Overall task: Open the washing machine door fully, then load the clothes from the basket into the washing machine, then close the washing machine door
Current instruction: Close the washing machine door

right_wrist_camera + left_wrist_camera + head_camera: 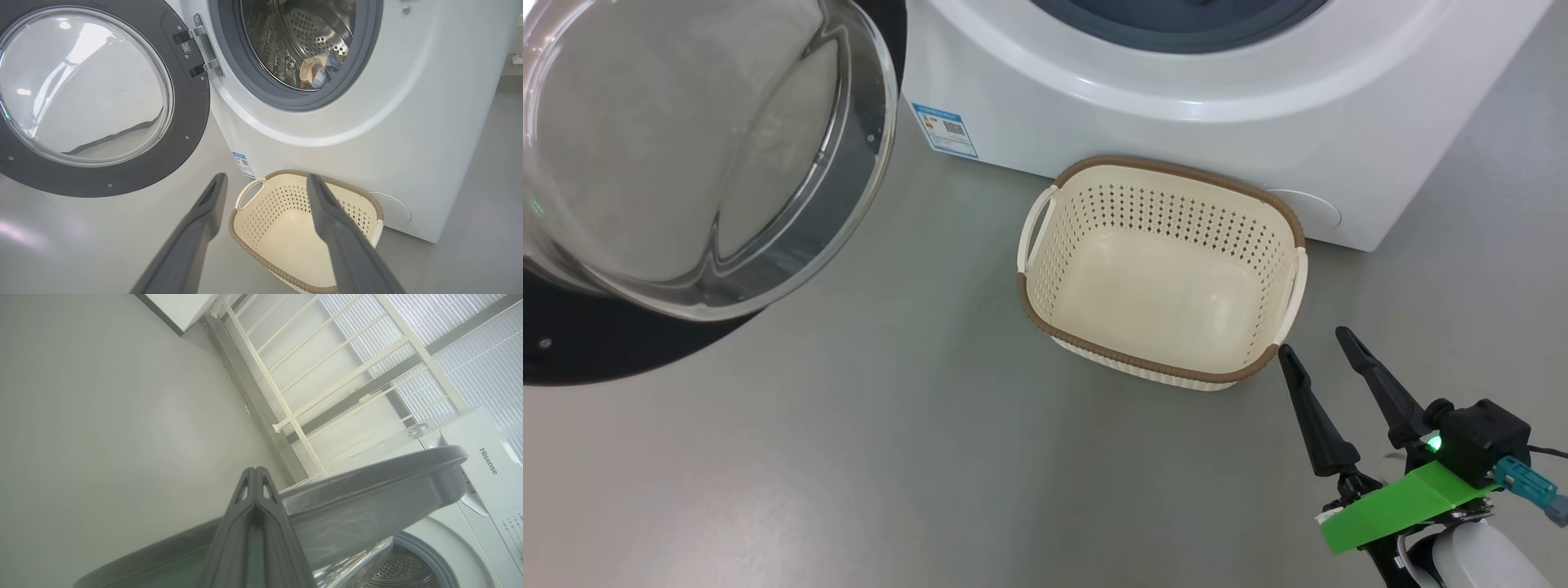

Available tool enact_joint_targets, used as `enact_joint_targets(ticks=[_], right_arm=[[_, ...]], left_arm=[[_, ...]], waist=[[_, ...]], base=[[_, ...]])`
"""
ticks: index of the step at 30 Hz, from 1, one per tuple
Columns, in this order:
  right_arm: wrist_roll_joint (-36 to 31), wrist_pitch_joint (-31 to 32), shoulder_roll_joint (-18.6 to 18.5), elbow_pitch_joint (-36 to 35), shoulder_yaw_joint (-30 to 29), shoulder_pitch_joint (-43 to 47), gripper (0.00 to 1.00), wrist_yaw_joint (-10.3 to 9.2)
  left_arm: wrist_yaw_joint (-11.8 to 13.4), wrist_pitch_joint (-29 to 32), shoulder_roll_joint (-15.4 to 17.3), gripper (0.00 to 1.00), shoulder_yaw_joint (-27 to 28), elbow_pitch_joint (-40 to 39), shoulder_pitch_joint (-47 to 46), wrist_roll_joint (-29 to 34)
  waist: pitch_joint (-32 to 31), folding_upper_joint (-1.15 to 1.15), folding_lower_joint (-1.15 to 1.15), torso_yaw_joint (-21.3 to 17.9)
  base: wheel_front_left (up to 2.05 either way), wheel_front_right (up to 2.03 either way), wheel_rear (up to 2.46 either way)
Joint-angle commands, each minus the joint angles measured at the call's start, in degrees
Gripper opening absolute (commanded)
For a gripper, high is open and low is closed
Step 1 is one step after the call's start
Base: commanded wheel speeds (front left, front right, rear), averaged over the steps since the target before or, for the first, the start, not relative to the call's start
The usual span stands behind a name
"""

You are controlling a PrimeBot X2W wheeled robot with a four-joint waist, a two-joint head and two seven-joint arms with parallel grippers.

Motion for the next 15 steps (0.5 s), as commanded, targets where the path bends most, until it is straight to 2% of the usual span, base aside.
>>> enact_joint_targets(ticks=[1,15], right_arm=[[-0.7,-0.3,-0.3,-1.3,0.9,-0.8,1.00,0.31],[-0.4,-0.3,1.1,-0.8,0.6,0.1,1.00,0.31]], left_arm=[[-0.3,1.7,3.6,0.00,0.5,-2.0,0.2,-0.5],[-0.3,14.3,4.3,0.00,-4.6,-4.4,2.0,-1.6]], waist=[[-0.2,0.00,0.00,0.0],[-3.5,0.00,0.00,0.1]], base=[[0.00,0.00,0.00],[0.00,0.00,0.00]])
